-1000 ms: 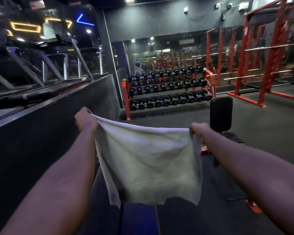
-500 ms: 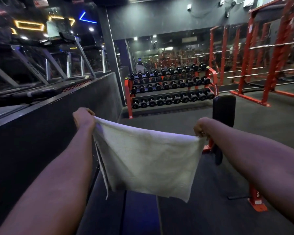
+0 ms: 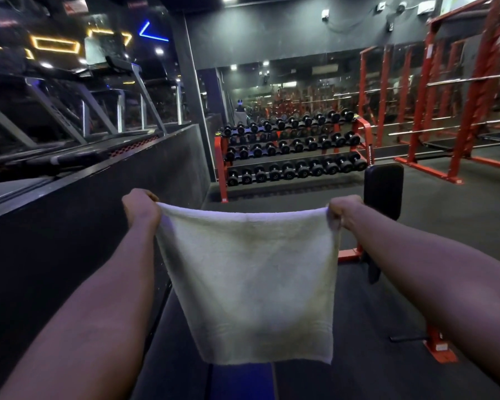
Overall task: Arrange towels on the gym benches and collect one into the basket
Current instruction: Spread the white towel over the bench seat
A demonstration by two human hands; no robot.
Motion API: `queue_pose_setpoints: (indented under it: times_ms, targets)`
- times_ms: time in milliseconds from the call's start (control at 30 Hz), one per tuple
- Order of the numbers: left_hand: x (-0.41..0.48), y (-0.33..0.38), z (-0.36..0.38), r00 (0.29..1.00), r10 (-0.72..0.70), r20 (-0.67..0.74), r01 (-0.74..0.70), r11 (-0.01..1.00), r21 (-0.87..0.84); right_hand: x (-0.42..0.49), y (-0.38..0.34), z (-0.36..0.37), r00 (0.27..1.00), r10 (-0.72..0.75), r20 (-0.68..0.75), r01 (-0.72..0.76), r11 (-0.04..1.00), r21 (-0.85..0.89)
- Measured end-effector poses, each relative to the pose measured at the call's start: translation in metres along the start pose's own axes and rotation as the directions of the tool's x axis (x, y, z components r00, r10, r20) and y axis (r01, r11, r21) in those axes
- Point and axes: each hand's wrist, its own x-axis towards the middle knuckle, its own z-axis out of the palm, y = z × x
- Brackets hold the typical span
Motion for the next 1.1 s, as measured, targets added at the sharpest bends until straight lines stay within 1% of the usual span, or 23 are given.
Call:
queue_pose_setpoints:
  times_ms: [33, 133, 167, 200, 267, 300, 333, 367, 400, 433, 500, 533, 567, 600, 633, 700, 767, 800, 833, 900, 967, 1000, 1100]
  targets:
    - [0.0, -0.001, 0.0, 1.0, -0.017, -0.01, 0.017, 1.0, -0.01, -0.004, -0.003, -0.003, 1.0, -0.028, 0.005, 0.028, 1.0, -0.014]
    - [-0.002, -0.002, -0.002, 0.999, -0.018, -0.046, 0.017, 0.999, -0.039, -0.004, -0.006, -0.008, 0.978, -0.025, -0.207, 0.019, 0.999, -0.031]
    - [-0.004, -0.002, -0.002, 0.997, 0.011, -0.073, -0.014, 0.999, -0.042, -0.003, -0.005, -0.008, 0.964, -0.067, -0.257, 0.06, 0.998, -0.034]
    - [-0.008, -0.002, -0.002, 0.991, 0.05, -0.122, -0.055, 0.997, -0.044, -0.008, -0.004, -0.007, 0.939, -0.133, -0.317, 0.137, 0.991, -0.01]
    - [-0.019, -0.002, -0.003, 0.952, 0.109, -0.287, -0.133, 0.989, -0.066, -0.012, -0.002, -0.005, 0.842, -0.271, -0.466, 0.349, 0.933, 0.089]
    - [-0.026, 0.0, -0.003, 0.919, 0.111, -0.378, -0.17, 0.977, -0.128, -0.012, -0.003, -0.004, 0.774, -0.328, -0.541, 0.462, 0.878, 0.128]
    - [-0.033, 0.003, -0.004, 0.886, 0.109, -0.45, -0.221, 0.953, -0.205, -0.012, -0.004, -0.003, 0.729, -0.357, -0.584, 0.541, 0.823, 0.172]
    - [-0.037, 0.008, -0.005, 0.861, 0.106, -0.498, -0.268, 0.925, -0.268, -0.012, -0.011, -0.003, 0.702, -0.368, -0.609, 0.588, 0.782, 0.206]
    - [-0.038, 0.013, -0.005, 0.856, 0.088, -0.509, -0.269, 0.917, -0.293, -0.012, -0.02, -0.003, 0.727, -0.344, -0.594, 0.575, 0.779, 0.252]
    - [-0.035, 0.017, -0.005, 0.878, 0.051, -0.476, -0.204, 0.939, -0.276, -0.013, -0.031, -0.005, 0.772, -0.33, -0.543, 0.531, 0.804, 0.266]
    - [-0.024, 0.021, -0.001, 0.946, -0.093, -0.311, 0.057, 0.991, -0.124, -0.015, -0.045, -0.008, 0.904, -0.242, -0.353, 0.328, 0.921, 0.208]
    - [-0.018, 0.019, 0.002, 0.96, -0.19, -0.208, 0.188, 0.982, -0.029, -0.02, -0.048, -0.007, 0.954, -0.184, -0.237, 0.215, 0.971, 0.109]
    - [-0.015, 0.018, 0.004, 0.955, -0.278, -0.105, 0.285, 0.957, 0.056, -0.025, -0.051, -0.005, 0.978, -0.144, -0.148, 0.144, 0.99, -0.008]
    - [-0.015, 0.019, 0.006, 0.942, -0.336, -0.024, 0.336, 0.932, 0.133, -0.034, -0.053, -0.002, 0.987, -0.129, -0.091, 0.119, 0.987, -0.109]
    - [-0.018, 0.019, 0.009, 0.934, -0.356, 0.041, 0.34, 0.917, 0.206, -0.041, -0.054, 0.003, 0.988, -0.14, -0.058, 0.129, 0.978, -0.164]
    - [-0.029, 0.028, 0.014, 0.939, -0.307, 0.156, 0.25, 0.92, 0.302, -0.053, -0.056, 0.022, 0.985, -0.167, 0.039, 0.171, 0.976, -0.132]
    - [-0.041, 0.045, 0.023, 0.94, -0.191, 0.282, 0.104, 0.95, 0.295, -0.069, -0.06, 0.044, 0.95, -0.262, 0.171, 0.274, 0.961, -0.05]
    - [-0.049, 0.057, 0.028, 0.928, -0.117, 0.353, 0.027, 0.968, 0.248, -0.077, -0.062, 0.054, 0.912, -0.328, 0.248, 0.342, 0.94, -0.016]
    - [-0.057, 0.069, 0.031, 0.907, -0.034, 0.421, -0.046, 0.983, 0.178, -0.085, -0.065, 0.062, 0.857, -0.402, 0.322, 0.417, 0.908, 0.024]
    - [-0.071, 0.089, 0.033, 0.843, 0.132, 0.522, -0.151, 0.989, -0.006, -0.102, -0.07, 0.068, 0.741, -0.53, 0.412, 0.525, 0.84, 0.137]
    - [-0.079, 0.102, 0.031, 0.766, 0.247, 0.594, -0.184, 0.969, -0.166, -0.107, -0.074, 0.07, 0.646, -0.611, 0.458, 0.587, 0.781, 0.213]
    - [-0.081, 0.106, 0.028, 0.729, 0.283, 0.623, -0.18, 0.958, -0.224, -0.106, -0.075, 0.07, 0.614, -0.624, 0.483, 0.596, 0.768, 0.234]
    - [-0.082, 0.111, 0.021, 0.641, 0.32, 0.697, -0.077, 0.931, -0.357, -0.105, -0.076, 0.066, 0.53, -0.641, 0.555, 0.591, 0.749, 0.3]
